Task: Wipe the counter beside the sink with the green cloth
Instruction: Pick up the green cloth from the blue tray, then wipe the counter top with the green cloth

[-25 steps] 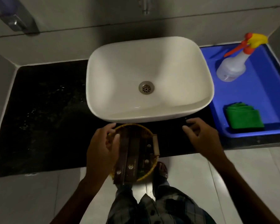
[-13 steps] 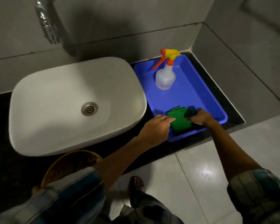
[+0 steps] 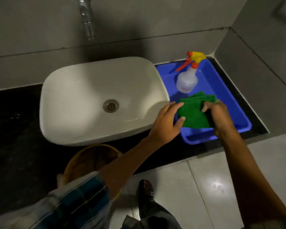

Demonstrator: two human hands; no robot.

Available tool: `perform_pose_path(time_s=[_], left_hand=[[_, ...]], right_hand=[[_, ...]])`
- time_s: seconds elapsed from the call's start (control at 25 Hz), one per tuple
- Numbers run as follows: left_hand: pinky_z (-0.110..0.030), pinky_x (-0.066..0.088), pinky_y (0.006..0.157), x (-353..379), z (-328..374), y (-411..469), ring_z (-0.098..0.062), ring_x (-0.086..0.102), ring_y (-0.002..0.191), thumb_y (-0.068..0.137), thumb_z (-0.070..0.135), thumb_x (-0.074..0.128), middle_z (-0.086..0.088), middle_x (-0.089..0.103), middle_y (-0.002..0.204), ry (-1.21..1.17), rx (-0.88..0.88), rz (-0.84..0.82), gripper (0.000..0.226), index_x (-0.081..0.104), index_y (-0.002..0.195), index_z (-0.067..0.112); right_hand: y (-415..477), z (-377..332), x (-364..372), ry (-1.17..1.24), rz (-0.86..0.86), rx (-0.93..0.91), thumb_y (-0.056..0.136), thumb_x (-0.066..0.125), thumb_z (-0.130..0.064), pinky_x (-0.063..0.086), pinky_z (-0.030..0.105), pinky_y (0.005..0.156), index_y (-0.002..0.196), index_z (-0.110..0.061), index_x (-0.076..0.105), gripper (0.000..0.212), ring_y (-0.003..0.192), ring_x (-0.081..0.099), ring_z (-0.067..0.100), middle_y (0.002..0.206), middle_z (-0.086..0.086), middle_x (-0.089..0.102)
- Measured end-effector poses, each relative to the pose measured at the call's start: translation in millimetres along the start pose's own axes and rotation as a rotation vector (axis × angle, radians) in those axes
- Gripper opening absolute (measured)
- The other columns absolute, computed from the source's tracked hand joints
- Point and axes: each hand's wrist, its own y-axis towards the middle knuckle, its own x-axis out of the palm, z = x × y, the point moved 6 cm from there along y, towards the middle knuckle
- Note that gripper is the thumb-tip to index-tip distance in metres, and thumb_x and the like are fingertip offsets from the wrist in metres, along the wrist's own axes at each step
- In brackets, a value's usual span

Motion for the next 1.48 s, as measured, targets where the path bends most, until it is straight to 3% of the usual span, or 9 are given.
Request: perform_pose_path(time_s=[0.2, 0.36, 0.52, 0.6, 0.68, 0.76, 0.92, 1.2, 1.48], left_hand=[[-0.026, 0.059, 0.067, -169.9, -60.3, -109.3, -0.009, 0.071, 0.093, 0.076, 0.045, 0.07, 0.007, 0.074, 0.104, -0.61, -0.446, 0.248, 0.042, 0.057, 0.115, 0.039], [-0.016, 0.056, 0.068, -320.8, -143.8, -267.9, 0.0, 0.069, 0.087, 0.081, 0.017, 0.073, -0.005, 0.068, 0.111, -0.444, -0.549, 0.663, 0.039, 0.056, 0.112, 0.032], [-0.04, 0.06, 0.078, -390.4, -225.8, -377.5, -0.016, 0.067, 0.095, 0.084, 0.023, 0.07, -0.013, 0.064, 0.118, -0.282, -0.786, 0.776, 0.041, 0.049, 0.116, 0.035], [-0.049, 0.054, 0.092, -415.4, -254.0, -402.6, -0.027, 0.061, 0.111, 0.087, 0.031, 0.065, -0.016, 0.058, 0.13, -0.219, -0.834, 0.755, 0.048, 0.044, 0.129, 0.029], [-0.048, 0.044, 0.104, -440.4, -270.2, -423.0, -0.028, 0.048, 0.128, 0.091, 0.041, 0.055, -0.012, 0.047, 0.144, 0.03, -0.835, 0.67, 0.054, 0.037, 0.139, 0.024], [-0.047, 0.034, 0.111, -458.3, -288.3, -448.4, -0.031, 0.036, 0.138, 0.093, 0.048, 0.039, -0.013, 0.037, 0.152, 0.407, -0.801, 0.553, 0.057, 0.038, 0.142, 0.018], [-0.043, 0.018, 0.118, -462.5, -326.8, -485.5, -0.035, 0.026, 0.143, 0.092, 0.061, 0.005, -0.018, 0.03, 0.154, 0.737, -0.764, 0.314, 0.079, 0.037, 0.143, 0.01], [-0.035, 0.005, 0.118, -458.8, -336.1, -489.4, -0.031, 0.019, 0.145, 0.096, 0.054, 0.009, -0.014, 0.021, 0.157, 0.774, -0.687, 0.271, 0.068, 0.027, 0.147, 0.012], [-0.038, 0.017, 0.117, -470.4, -344.3, -526.1, -0.032, 0.028, 0.143, 0.099, 0.045, 0.018, -0.018, 0.03, 0.153, 0.727, -0.715, 0.307, 0.064, 0.031, 0.143, 0.001]], right_hand=[[-130.8, -25.8, 169.9, 0.343, -0.526, -0.068, 0.069, 0.046, -0.012, 0.058, 0.03, 0.064, 0.09, -0.022, 0.066, 0.031, 0.077, 0.069, 0.02, 0.087, 0.003, 0.073], [-257.0, 18.8, 347.8, -0.17, -0.662, -0.337, 0.086, 0.058, -0.002, 0.055, 0.042, 0.08, 0.107, -0.021, 0.056, 0.028, 0.088, 0.067, 0.029, 0.101, 0.017, 0.068], [-334.7, 80.0, 486.5, -0.549, -0.822, -0.603, 0.087, 0.053, 0.001, 0.04, 0.013, 0.08, 0.121, -0.017, 0.057, 0.039, 0.102, 0.06, 0.029, 0.114, 0.015, 0.06], [-346.9, 97.3, 531.7, -0.626, -0.759, -0.555, 0.092, 0.052, -0.013, 0.037, 0.008, 0.087, 0.125, -0.021, 0.056, 0.034, 0.115, 0.055, 0.032, 0.127, 0.018, 0.053], [-355.8, 120.1, 559.8, -0.871, -0.674, -0.627, 0.093, 0.047, -0.048, 0.023, 0.037, 0.117, 0.141, -0.03, 0.042, 0.052, 0.145, 0.026, 0.032, 0.154, 0.013, 0.03], [-381.5, 154.1, 575.3, -1.15, -0.745, -0.838, 0.087, 0.029, -0.07, -0.003, 0.051, 0.12, 0.152, -0.034, 0.019, 0.075, 0.152, -0.005, 0.027, 0.165, 0.006, -0.001], [-373.3, 186.9, 565.1, -1.252, -0.641, -0.994, 0.09, 0.036, -0.061, 0.011, 0.064, 0.117, 0.154, -0.031, 0.018, 0.073, 0.151, 0.008, 0.029, 0.164, 0.01, 0.011], [-243.8, 117.0, 599.7, -1.112, -0.273, -0.672, 0.086, 0.044, -0.067, 0.015, 0.063, 0.116, 0.15, -0.034, 0.028, 0.073, 0.15, 0.01, 0.033, 0.163, 0.016, 0.014], [-457.6, 211.1, 659.6, -1.145, -0.776, -1.188, 0.087, 0.041, -0.057, 0.011, 0.059, 0.117, 0.151, -0.038, 0.023, 0.069, 0.151, 0.011, 0.034, 0.163, 0.016, 0.015]])
